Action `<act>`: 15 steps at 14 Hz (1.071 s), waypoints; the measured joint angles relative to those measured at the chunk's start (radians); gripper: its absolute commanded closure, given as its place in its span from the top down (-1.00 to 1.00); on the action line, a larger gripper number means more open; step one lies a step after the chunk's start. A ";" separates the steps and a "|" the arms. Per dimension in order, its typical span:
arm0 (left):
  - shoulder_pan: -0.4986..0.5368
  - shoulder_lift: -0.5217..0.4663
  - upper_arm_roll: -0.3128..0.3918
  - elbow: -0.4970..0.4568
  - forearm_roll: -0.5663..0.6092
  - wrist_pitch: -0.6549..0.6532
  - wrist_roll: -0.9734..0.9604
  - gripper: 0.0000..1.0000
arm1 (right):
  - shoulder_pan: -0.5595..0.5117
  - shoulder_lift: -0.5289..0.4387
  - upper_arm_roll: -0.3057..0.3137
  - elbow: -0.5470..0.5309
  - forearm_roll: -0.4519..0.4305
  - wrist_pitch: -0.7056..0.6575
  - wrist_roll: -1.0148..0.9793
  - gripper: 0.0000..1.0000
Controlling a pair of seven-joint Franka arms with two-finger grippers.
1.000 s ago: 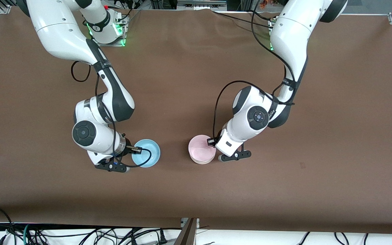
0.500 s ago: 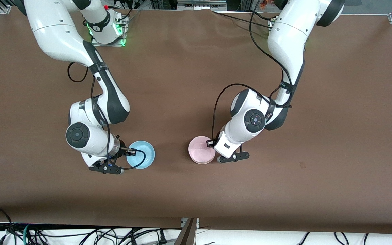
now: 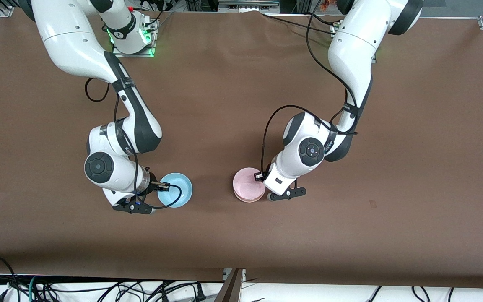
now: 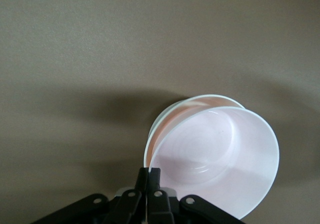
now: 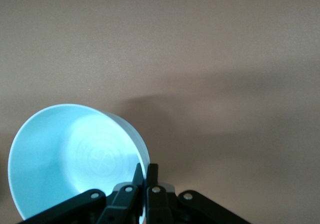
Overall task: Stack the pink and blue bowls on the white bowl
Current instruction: 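Lower the pink bowl into the white bowl and open the left gripper, then move the blue bowl over the stack while the left gripper withdraws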
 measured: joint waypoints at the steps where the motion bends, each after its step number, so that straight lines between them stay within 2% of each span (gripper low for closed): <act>1: 0.000 0.004 0.000 0.000 0.000 0.000 -0.002 -1.00 | 0.000 0.000 0.000 0.000 0.000 0.000 0.000 -1.00; 2: 0.000 0.008 0.000 0.000 0.000 0.000 -0.003 -1.00 | 0.001 0.000 0.000 0.000 0.000 0.000 0.000 -1.00; 3: 0.000 0.012 0.000 0.000 0.000 0.000 -0.005 -0.57 | 0.002 0.000 0.000 0.000 0.000 0.000 0.000 -1.00; 4: 0.000 0.013 0.000 0.000 0.000 0.000 -0.006 -0.04 | 0.003 0.000 0.000 0.000 0.000 0.000 0.000 -1.00; 5: 0.000 0.013 0.000 0.002 0.000 0.000 -0.007 0.65 | 0.005 0.000 0.000 0.000 0.000 0.000 0.000 -1.00; 6: 0.000 0.013 0.000 0.004 0.000 0.000 -0.010 1.00 | 0.007 0.000 0.000 0.000 0.000 0.000 0.001 -1.00; 9: 0.006 0.000 0.010 0.030 0.000 -0.022 -0.015 1.00 | 0.013 0.001 0.001 0.000 0.000 -0.001 0.015 -1.00; 13: 0.072 -0.122 0.063 0.053 0.002 -0.226 -0.001 1.00 | 0.026 0.001 0.014 0.000 0.007 -0.002 0.107 -1.00; 15: 0.143 -0.210 0.094 0.035 0.035 -0.348 0.102 1.00 | 0.057 0.001 0.039 0.010 0.014 0.000 0.235 -1.00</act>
